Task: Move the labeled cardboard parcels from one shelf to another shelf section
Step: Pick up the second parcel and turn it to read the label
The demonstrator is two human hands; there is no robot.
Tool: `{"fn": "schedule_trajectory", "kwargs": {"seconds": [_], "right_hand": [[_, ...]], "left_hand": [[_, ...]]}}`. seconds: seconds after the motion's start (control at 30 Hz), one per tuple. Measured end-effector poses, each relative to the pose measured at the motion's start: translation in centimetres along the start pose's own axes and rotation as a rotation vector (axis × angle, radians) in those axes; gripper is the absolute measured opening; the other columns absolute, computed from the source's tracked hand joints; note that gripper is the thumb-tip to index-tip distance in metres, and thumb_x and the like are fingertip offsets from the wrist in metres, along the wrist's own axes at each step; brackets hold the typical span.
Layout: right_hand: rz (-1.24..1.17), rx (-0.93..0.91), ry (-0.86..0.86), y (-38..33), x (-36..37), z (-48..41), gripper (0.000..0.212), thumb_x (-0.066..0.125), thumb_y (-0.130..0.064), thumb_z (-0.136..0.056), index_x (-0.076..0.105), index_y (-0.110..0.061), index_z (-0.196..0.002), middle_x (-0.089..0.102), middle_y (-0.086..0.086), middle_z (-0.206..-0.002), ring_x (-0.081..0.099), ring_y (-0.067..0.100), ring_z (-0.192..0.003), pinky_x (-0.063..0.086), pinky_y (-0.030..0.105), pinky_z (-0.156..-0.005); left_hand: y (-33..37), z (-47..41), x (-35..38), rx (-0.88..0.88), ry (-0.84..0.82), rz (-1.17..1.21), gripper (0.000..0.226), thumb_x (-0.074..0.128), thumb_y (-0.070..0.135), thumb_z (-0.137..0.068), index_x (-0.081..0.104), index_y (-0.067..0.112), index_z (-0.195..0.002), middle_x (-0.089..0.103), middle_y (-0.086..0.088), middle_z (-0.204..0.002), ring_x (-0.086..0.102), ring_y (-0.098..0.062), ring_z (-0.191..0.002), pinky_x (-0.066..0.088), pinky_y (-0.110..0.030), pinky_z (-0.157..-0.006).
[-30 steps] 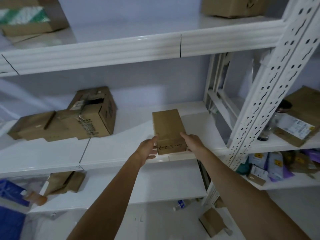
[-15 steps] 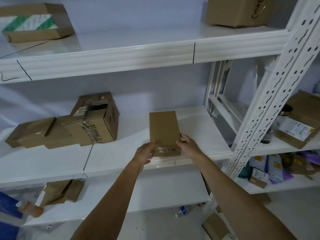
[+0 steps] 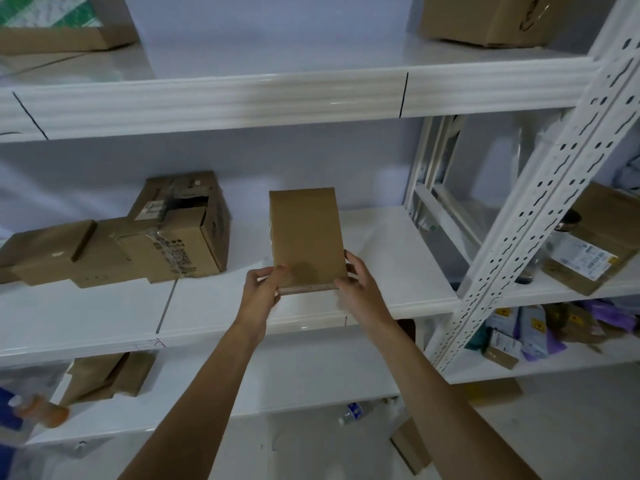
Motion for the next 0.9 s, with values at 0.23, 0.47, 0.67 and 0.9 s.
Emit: {"fn": "schedule_trajectory", "kwargs": {"seconds": [0.23, 0.47, 0.67, 0.9], "right_hand": [[0.012, -0.02, 0.025, -0.5, 0.1, 0.6, 0.056, 0.053, -0.007, -0.098, 0.05, -0.03, -0.149, 0.057, 0.0, -0.143, 0.062, 0.014, -0.109, 0.044, 0.001, -0.06], [-0.014, -0.138, 0.147, -0.9, -0.1, 1.5, 0.033, 0.058, -0.019, -0.102, 0.062, -0.029, -0.133, 0.067, -0.013, -0.131, 0.062, 0.008, -0.117, 0.046, 0.015, -0.084], [0.028, -0.144, 0.186, -0.9, -0.4, 2.1, 0.031, 0.056, -0.02, -0.1, 0.062, -0.031, -0.128, 0.066, -0.027, -0.117, 0.061, -0.013, -0.104, 0.045, 0.014, -0.08], [0.156, -0.144, 0.176, -0.9, 0.0, 2.5, 0.055, 0.06, -0.024, -0.097, 0.045, -0.026, -0.149, 0.061, -0.004, -0.138, 0.061, 0.017, -0.118, 0.053, 0.039, -0.1]], "left_hand": [[-0.3, 0.2, -0.7, -0.075, -0.02, 0.064, 0.059, 0.075, 0.045, -0.089, 0.058, 0.005, -0.129, 0.069, -0.013, -0.13, 0.065, -0.026, -0.123, 0.052, -0.043, -0.108], [-0.4, 1.7, 0.1, 0.007, -0.011, 0.12, 0.034, 0.08, 0.031, -0.087, 0.053, 0.011, -0.092, 0.066, -0.017, -0.122, 0.065, -0.028, -0.12, 0.058, -0.043, -0.101], [-0.4, 2.9, 0.6, 0.058, 0.02, 0.141, 0.038, 0.084, 0.025, -0.084, 0.053, 0.009, -0.099, 0.06, -0.007, -0.105, 0.067, -0.02, -0.105, 0.062, -0.038, -0.091], [0.0, 3.7, 1.3, 0.139, 0.039, 0.059, 0.037, 0.085, 0.019, -0.083, 0.05, 0.01, -0.093, 0.062, -0.004, -0.097, 0.069, -0.02, -0.095, 0.062, -0.031, -0.079]]}}
Point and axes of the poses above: each hand's wrist, its own z-axis away from the middle knuckle, its own x-axis out of the palm, y = z × x, the point moved 1 cm from there along -z, towards the middle knuckle
